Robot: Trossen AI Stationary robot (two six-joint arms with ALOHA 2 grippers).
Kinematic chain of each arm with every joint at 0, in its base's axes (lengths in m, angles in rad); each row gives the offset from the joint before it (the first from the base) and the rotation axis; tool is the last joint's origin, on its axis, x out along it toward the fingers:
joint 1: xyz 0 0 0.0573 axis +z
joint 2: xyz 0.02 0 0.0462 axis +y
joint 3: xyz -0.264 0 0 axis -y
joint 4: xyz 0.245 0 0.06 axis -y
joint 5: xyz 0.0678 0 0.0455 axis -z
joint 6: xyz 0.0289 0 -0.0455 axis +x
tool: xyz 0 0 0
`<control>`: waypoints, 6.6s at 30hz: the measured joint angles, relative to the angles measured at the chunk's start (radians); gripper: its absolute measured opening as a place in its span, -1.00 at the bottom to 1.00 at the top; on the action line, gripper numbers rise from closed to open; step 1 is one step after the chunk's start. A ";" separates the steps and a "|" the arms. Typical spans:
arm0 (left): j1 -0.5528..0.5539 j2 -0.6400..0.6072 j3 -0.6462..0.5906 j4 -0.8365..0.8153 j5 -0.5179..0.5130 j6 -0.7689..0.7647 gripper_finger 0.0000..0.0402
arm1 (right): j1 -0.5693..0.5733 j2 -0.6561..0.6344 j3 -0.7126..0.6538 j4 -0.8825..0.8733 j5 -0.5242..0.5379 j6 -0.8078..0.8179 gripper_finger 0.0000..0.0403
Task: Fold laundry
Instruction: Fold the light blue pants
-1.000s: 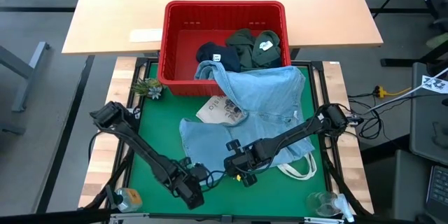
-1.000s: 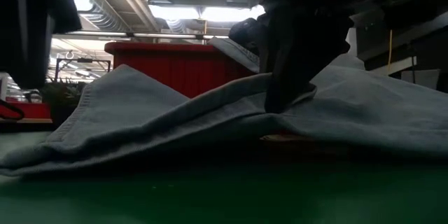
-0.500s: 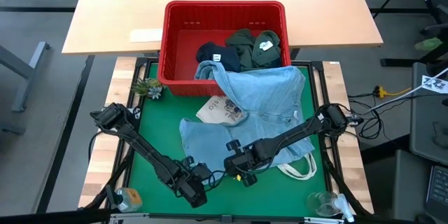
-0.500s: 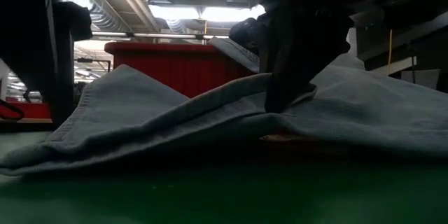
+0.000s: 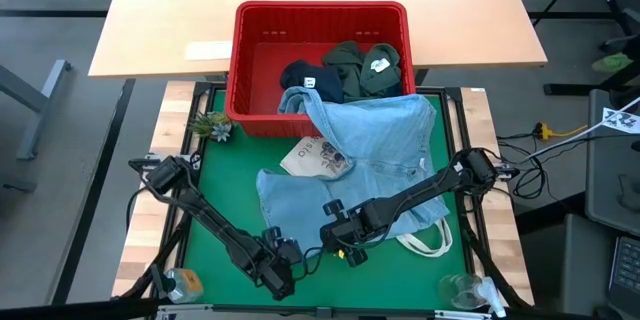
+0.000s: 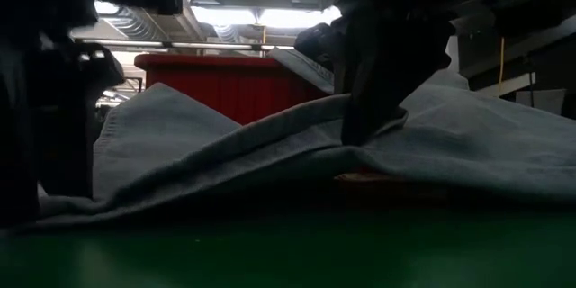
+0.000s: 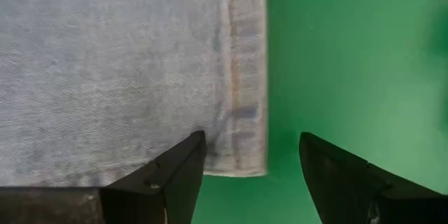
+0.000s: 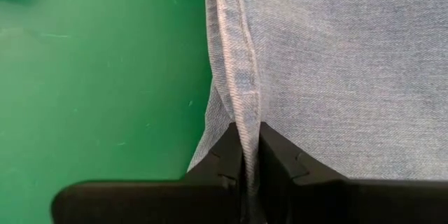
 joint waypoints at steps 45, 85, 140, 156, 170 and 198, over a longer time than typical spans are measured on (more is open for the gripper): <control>0.041 0.020 0.598 -0.934 -0.096 -0.106 -0.88 | 0.000 -0.191 0.000 -0.095 0.015 0.129 0.05; 0.121 0.018 0.600 -0.831 -0.147 -0.053 -0.82 | 0.000 -0.112 0.001 0.223 0.269 0.304 0.05; -0.227 -0.064 0.498 -0.779 -0.322 -0.518 -0.55 | -0.213 -0.156 0.270 0.139 -0.080 0.361 -0.95; -0.087 -0.064 0.149 -0.545 -0.328 -0.657 0.03 | -0.232 -0.155 0.511 -0.142 -0.098 0.362 -0.96; 0.093 -0.064 -0.013 -0.307 -0.324 -0.476 0.00 | -0.232 -0.155 0.512 -0.165 -0.098 0.364 -0.96; 0.096 -0.064 -0.085 -0.307 -0.175 -0.454 -0.39 | -0.231 -0.155 0.512 -0.187 -0.098 0.390 -0.94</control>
